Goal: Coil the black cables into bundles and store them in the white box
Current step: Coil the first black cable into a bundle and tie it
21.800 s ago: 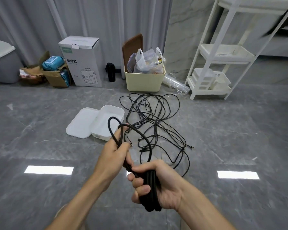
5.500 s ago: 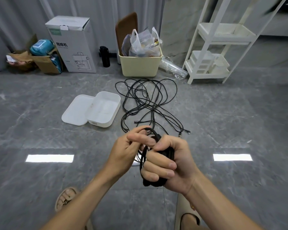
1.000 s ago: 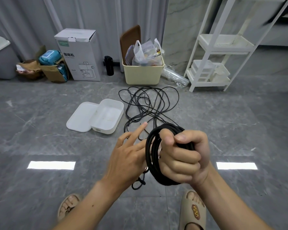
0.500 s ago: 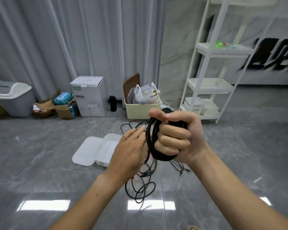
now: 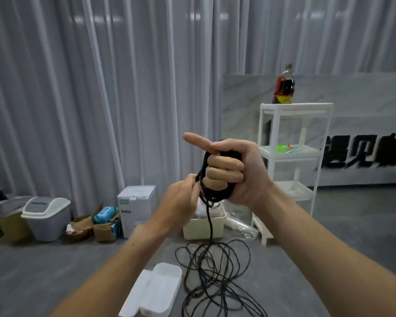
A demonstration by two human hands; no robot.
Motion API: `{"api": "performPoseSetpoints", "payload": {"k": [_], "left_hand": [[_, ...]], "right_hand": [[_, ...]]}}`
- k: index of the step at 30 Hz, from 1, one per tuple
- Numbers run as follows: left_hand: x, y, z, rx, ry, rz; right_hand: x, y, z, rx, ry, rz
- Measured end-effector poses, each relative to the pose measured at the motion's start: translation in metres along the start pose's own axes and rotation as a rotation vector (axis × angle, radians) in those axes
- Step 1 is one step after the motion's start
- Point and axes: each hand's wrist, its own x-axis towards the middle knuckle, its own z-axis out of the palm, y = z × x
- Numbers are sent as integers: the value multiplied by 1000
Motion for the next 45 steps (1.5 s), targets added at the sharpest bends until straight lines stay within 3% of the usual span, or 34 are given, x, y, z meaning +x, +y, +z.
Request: {"api": "performPoseSetpoints", "payload": {"k": [11, 18, 25, 32, 38, 45], "left_hand": [[78, 102, -115, -535, 103, 11], [100, 139, -159, -639, 135, 5], [93, 170, -169, -479, -35, 46], [78, 172, -170, -318, -244, 16], [78, 189, -177, 8, -321, -32], [68, 183, -179, 184, -276, 94]], "right_hand": [[23, -125, 113, -235, 14, -186], [27, -177, 162, -313, 141, -357], [31, -195, 183, -217, 203, -524], [27, -193, 174, -431, 408, -553], [24, -169, 146, -1261, 694, -534], [8, -146, 126, -1590, 836, -88]]}}
